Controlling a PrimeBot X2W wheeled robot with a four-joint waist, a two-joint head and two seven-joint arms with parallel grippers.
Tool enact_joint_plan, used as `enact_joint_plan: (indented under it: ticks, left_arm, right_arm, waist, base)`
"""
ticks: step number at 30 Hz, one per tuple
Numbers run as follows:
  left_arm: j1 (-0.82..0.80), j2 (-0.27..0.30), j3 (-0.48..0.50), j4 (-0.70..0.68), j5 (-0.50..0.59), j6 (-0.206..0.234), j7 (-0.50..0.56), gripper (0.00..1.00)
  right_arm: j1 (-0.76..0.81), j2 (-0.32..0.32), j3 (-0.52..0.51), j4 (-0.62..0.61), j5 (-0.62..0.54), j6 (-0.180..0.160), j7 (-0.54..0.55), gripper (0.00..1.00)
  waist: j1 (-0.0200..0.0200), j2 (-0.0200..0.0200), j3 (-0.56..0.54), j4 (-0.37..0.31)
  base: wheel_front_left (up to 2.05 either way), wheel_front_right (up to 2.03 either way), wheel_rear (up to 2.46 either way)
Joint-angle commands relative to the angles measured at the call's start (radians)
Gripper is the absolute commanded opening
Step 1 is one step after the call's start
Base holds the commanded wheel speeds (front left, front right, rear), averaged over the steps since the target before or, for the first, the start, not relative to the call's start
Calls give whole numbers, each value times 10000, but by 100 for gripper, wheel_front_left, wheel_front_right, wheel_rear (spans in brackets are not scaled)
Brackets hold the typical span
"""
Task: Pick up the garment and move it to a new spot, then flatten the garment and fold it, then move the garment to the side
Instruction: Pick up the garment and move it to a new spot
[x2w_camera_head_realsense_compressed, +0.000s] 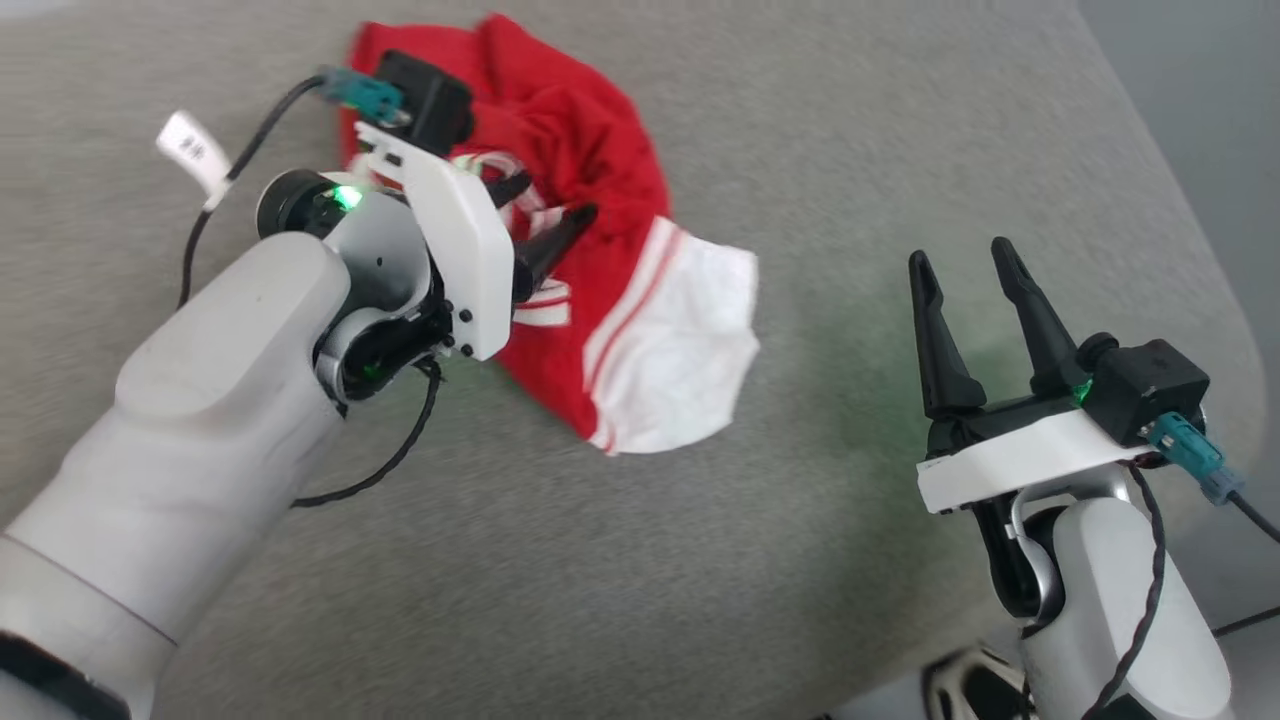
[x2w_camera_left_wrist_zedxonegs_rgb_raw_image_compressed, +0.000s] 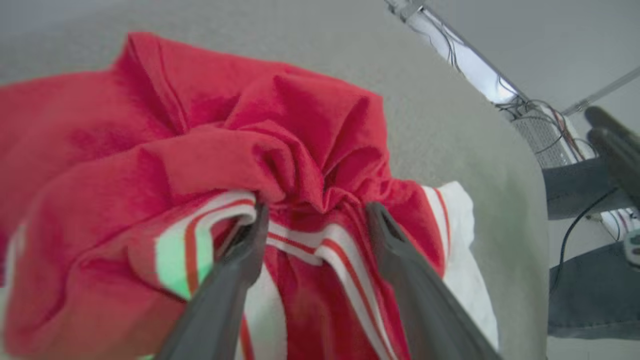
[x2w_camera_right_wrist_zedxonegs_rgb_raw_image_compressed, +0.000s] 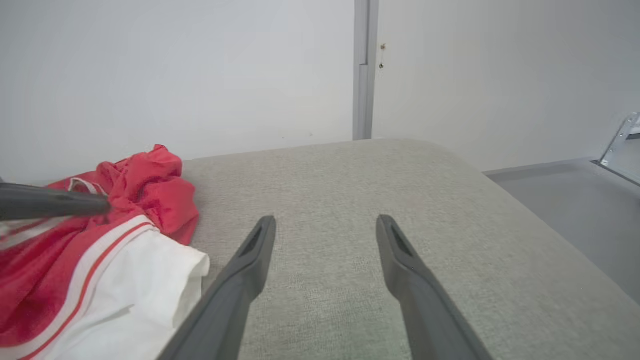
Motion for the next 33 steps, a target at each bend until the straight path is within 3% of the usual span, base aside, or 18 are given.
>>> enact_joint_plan:
  ticks: [1,7,13,19,21,28,33]
  left_arm:
    - [225,-8,128,-131,-206,36,-436,100]
    - [1542,191,466,-257,-531,33,-2532,100]
    - [3323,280,639,836,-622,33,-4569,100]
    - [4926,280,1152,1488,-1311,32,-5662,100]
    - [5341,423,1403,1561,-1079,32,-5780,100]
    - [7316,440,5021,84,1542,519,-5807,100]
    - [9160,-113,7327,-1693,3715,626,-5809,100]
  right_arm:
    - [-71,-14,-77,93,-225,-7,-50,100]
    - [138,-17,-488,409,-1148,-7,-52,100]
    - [522,-13,-1109,622,-1843,-7,-52,100]
    - [1019,-80,-1552,702,-2243,-7,-52,100]
    - [1217,-148,-1684,695,-2258,-7,-52,100]
    - [1815,-355,-2283,511,-2188,-7,-52,100]
    - [2147,-394,-2557,311,-2143,-7,-52,100]
  waist:
    - [0,0,-579,679]
    - [0,0,-1375,1850]
    - [0,0,-2075,2978]
    - [0,0,-2649,3832]
    - [0,0,-2818,4037]
    - [0,0,-3171,4431]
    - [0,0,-3265,4459]
  base:
    - [0,0,0]
    - [0,0,0]
    - [0,0,0]
    - [0,0,0]
    - [0,0,0]
    - [0,0,0]
    - [0,0,0]
